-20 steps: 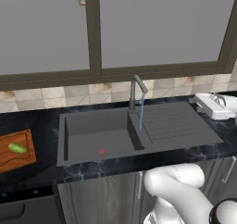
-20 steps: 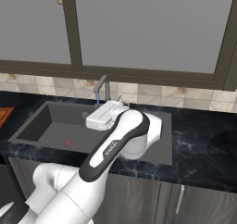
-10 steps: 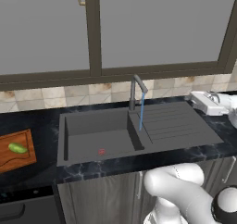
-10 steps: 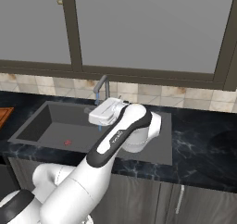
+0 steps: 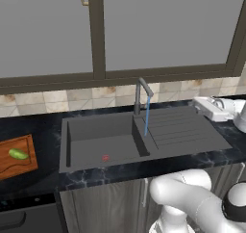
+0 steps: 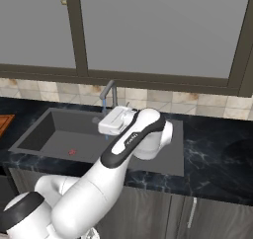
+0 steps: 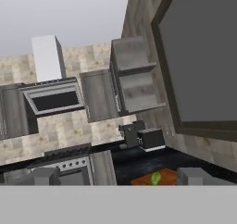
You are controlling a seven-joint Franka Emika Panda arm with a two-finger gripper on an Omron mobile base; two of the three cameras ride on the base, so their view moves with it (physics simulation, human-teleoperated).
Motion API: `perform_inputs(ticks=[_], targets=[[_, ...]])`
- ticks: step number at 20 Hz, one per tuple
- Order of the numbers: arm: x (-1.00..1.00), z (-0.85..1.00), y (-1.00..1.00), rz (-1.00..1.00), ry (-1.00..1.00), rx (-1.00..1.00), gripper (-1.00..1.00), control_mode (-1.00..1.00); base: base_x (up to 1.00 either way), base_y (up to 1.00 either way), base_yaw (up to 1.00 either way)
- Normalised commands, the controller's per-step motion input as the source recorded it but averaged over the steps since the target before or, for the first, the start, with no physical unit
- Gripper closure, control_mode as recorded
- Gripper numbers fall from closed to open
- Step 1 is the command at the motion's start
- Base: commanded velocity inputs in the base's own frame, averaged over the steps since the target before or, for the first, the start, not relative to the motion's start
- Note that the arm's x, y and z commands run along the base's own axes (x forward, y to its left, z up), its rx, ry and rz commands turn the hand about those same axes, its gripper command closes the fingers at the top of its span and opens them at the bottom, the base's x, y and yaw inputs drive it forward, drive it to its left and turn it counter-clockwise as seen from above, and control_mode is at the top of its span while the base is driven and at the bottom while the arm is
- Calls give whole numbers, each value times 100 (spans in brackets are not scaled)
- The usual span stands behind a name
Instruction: Pick the mango from the sink and place it on the cutting board to airdry. Then turn off the sink faucet.
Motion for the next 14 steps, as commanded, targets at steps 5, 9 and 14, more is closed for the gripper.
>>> perform_inputs(ticks=[5,9,14], targets=[[11,-12,0,1,0,0,-100,-100,0,0,0],[12,-17,0,0,0,0,-100,-100,0,0,0],[13,-24,15,0,0,0,-100,-100,0,0,0]])
